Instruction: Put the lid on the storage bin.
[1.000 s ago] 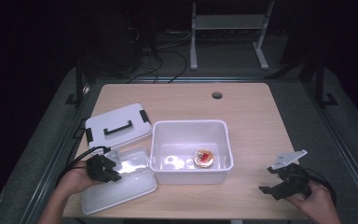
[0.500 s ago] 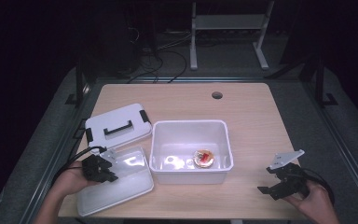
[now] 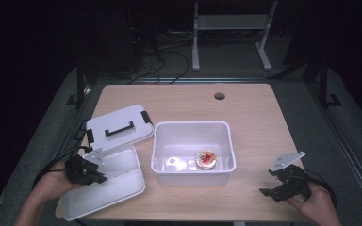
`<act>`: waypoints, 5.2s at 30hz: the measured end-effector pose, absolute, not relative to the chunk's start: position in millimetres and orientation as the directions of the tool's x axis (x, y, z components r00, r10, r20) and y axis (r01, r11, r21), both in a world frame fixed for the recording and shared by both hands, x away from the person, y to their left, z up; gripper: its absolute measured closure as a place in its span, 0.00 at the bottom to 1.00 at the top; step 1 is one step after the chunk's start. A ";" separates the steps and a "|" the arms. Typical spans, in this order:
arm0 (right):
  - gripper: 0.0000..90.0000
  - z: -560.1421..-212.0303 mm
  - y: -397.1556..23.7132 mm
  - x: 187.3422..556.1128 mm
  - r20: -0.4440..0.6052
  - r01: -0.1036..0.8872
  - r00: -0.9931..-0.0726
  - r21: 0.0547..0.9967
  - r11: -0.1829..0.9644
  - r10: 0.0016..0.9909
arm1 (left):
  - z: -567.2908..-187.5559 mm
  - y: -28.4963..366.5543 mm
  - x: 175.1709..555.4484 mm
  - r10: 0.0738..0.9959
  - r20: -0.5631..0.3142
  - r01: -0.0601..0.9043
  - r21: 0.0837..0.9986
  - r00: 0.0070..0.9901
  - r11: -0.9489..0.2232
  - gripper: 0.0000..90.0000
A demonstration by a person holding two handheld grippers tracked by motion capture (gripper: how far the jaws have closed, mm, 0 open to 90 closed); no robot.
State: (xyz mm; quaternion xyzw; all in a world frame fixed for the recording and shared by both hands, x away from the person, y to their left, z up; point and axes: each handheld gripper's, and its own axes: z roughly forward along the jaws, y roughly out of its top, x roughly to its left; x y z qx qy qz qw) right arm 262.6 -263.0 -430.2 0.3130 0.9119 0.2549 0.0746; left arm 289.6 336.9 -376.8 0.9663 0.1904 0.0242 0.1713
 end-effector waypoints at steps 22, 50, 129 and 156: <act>0.22 -429.3 -261.3 263.0 0.016 0.532 -0.790 0.514 0.673 0.613 | -292.6 333.5 290.8 0.330 0.063 0.282 0.386 0.942 -0.878 0.99; 0.21 -424.7 -267.7 259.2 0.002 0.533 -0.777 0.535 0.655 0.630 | -246.0 211.9 337.5 0.168 0.074 0.128 0.379 0.983 -0.916 0.99; 0.21 -422.9 -278.1 256.3 -0.010 0.532 -0.770 0.541 0.651 0.638 | -308.2 63.5 382.5 -0.007 -0.005 -0.005 0.283 1.000 -0.959 0.86; 0.21 -425.8 -264.5 259.1 -0.009 0.531 -0.782 0.515 0.673 0.623 | -264.4 143.4 367.6 0.093 0.046 0.068 0.390 0.995 -0.918 0.74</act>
